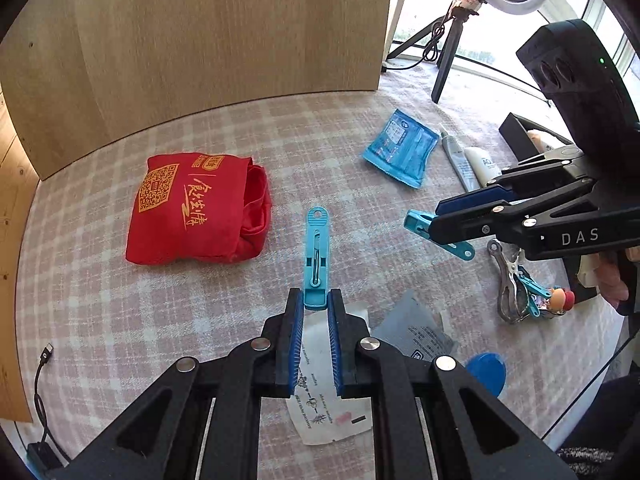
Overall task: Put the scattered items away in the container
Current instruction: 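Carry both clothespins over the black tray and open both grippers, then move both grippers back to the grey sachet and AQUA sunscreen tube, then grasp the grey sachet with the left gripper while the right grasps the AQUA tube, then carry the sachet and sunscreen over the black tray and open both grippers, then move both grippers back toward the blue lid and grey tube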
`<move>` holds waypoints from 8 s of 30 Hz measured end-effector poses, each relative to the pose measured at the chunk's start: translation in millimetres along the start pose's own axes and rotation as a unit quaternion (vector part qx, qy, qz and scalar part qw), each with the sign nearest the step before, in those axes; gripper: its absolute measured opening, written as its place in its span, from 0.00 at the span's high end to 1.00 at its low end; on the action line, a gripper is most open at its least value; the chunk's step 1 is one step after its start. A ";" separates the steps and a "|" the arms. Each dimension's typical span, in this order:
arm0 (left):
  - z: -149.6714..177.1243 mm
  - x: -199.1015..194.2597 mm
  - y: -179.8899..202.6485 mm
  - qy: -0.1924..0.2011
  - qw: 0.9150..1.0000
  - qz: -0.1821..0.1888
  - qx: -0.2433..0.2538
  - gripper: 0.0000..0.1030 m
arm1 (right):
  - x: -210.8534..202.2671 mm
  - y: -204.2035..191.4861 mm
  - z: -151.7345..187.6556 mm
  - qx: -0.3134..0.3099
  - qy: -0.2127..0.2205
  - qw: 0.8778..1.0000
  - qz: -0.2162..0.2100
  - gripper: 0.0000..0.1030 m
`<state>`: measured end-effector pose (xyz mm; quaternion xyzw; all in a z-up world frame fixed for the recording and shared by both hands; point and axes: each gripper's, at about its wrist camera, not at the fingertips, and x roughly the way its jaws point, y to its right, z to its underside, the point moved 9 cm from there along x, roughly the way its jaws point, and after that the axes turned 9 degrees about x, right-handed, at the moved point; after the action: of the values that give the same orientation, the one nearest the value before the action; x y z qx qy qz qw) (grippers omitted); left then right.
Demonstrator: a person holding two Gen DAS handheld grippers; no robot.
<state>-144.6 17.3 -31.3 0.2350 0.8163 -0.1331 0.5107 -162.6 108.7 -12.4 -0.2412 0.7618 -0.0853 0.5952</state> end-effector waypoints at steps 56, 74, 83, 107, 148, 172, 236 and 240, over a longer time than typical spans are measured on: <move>-5.7 -41.7 120.8 0.023 0.998 0.026 -0.049 0.58 | -158.5 157.2 76.1 0.121 0.122 0.980 0.102 0.38; 39.7 -18.0 64.0 -0.045 0.998 -0.019 0.049 0.54 | -38.9 135.8 36.4 0.089 -0.001 0.983 0.163 0.38; 29.3 25.3 80.5 -0.116 0.962 -0.015 0.247 0.39 | -23.4 146.8 31.0 0.116 -0.021 0.980 0.162 0.38; 39.4 42.5 75.7 -0.115 0.973 0.046 0.197 0.68 | -13.2 148.7 31.5 0.090 -0.025 0.978 0.187 0.53; -80.6 -58.5 221.0 0.082 0.981 0.123 0.123 0.93 | -206.4 194.4 79.5 0.183 0.161 0.961 0.133 0.54; -154.9 -8.1 441.9 0.057 0.964 0.133 0.224 0.93 | -322.8 346.6 195.2 0.311 0.224 0.901 0.203 0.54; 49.9 -27.8 138.1 -0.009 0.999 -0.022 -0.043 0.59 | -103.4 100.2 89.9 0.025 0.041 0.996 0.071 0.36; 57.9 -9.5 152.6 -0.025 0.999 -0.014 -0.030 0.59 | -90.3 109.1 57.5 0.053 0.045 0.994 0.086 0.36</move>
<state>-17.1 118.8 -44.9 0.2047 0.8099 -0.1214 0.5362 -121.3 254.8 4.3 -0.1389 0.8002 -0.0850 0.5772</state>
